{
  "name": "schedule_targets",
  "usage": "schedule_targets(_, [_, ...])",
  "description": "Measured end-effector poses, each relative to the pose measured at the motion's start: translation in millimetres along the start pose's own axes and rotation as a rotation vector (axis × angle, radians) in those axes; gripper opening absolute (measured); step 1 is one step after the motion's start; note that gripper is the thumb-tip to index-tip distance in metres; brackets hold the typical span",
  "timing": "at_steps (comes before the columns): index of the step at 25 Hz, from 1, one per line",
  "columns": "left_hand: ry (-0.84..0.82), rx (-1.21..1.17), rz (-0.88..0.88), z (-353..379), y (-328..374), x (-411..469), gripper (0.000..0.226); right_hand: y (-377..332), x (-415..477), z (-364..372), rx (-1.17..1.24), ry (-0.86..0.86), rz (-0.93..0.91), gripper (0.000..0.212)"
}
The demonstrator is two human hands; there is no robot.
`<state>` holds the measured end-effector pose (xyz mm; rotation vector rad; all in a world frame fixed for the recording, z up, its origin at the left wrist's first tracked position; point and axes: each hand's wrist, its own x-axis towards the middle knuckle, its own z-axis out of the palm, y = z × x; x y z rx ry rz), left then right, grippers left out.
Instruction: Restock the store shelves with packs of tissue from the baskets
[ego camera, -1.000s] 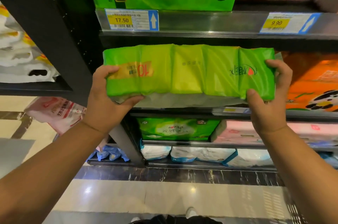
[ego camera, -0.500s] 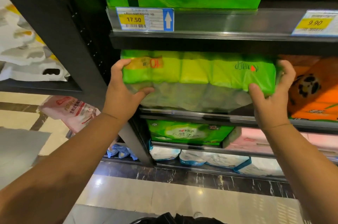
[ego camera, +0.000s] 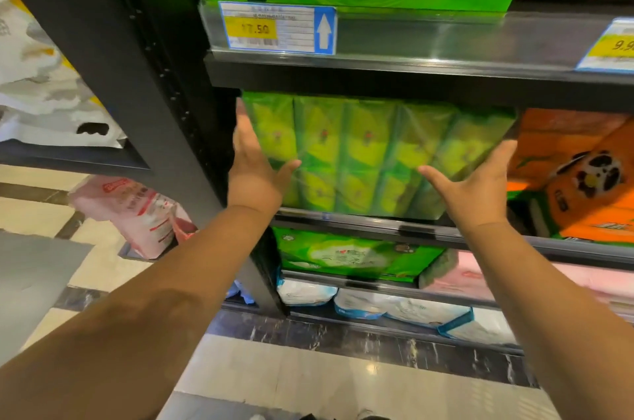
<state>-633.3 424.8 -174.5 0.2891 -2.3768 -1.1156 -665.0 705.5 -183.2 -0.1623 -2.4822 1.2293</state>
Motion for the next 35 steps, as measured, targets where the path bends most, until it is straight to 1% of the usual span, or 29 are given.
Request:
schedule_targets(2, [0.006, 0.078, -0.024, 3.7, 0.4, 5.5, 0.12, 6.9, 2.9, 7.2, -0.017, 0.023, -0.006, 0.109])
schedule_targets(5, [0.011, 0.086, -0.061, 10.4, -1.8, 5.1, 0.122, 17.0, 9.7, 13.1, -0.048, 0.029, 0.004, 0.098])
schedule_targets(8, [-0.044, 0.095, -0.122, 15.8, -9.1, -3.1, 0.124, 25.0, 7.8, 18.8, -0.087, -0.009, 0.006, 0.099])
schedule_targets(10, [-0.045, 0.131, -0.136, 20.9, -15.5, -4.5, 0.121, 28.6, 6.5, 24.1, -0.109, 0.0, 0.012, 0.1])
schedule_targets(13, [-0.018, 0.158, -0.086, 24.7, -21.4, 3.1, 0.12, 25.1, 9.2, 33.8, -0.141, 0.022, 0.021, 0.091])
schedule_targets(15, [-0.006, 0.192, -0.054, 27.4, -22.1, 10.0, 0.119, 19.2, 14.8, 37.7, -0.187, 0.019, 0.043, 0.088])
schedule_targets(19, [0.047, 0.441, 0.032, 34.6, -17.2, 12.8, 0.116, 10.1, 21.4, 46.2, -0.358, -0.052, 0.072, 0.081])
schedule_targets(22, [0.033, 0.562, 0.047, 36.3, -17.6, 10.4, 0.113, 12.5, 24.7, 50.1, -0.405, -0.057, 0.083, 0.081])
schedule_targets(26, [-0.032, 0.562, 0.014, 30.5, -16.5, 7.8, 0.118, 15.0, 23.5, 51.1, -0.48, -0.153, 0.067, 0.082])
schedule_targets(30, [-0.164, 0.619, -0.089, 19.9, -1.2, 0.7, 0.122, 16.9, 24.8, 32.1, -0.456, -0.27, 0.047, 0.071])
schedule_targets(31, [-0.202, 0.646, -0.112, 15.9, 1.7, -4.0, 0.119, 19.4, 22.2, 22.2, -0.471, -0.294, 0.017, 0.07])
schedule_targets(33, [-0.321, 0.698, -0.111, 2.3, 10.0, -12.3, 0.105, 25.5, 15.4, -0.6, -0.439, -0.345, -0.02, 0.078])
schedule_targets(35, [-0.404, 0.801, -0.051, -9.0, 20.2, -23.7, 0.095, 24.5, 6.8, -22.8, -0.474, -0.409, -0.054, 0.088])
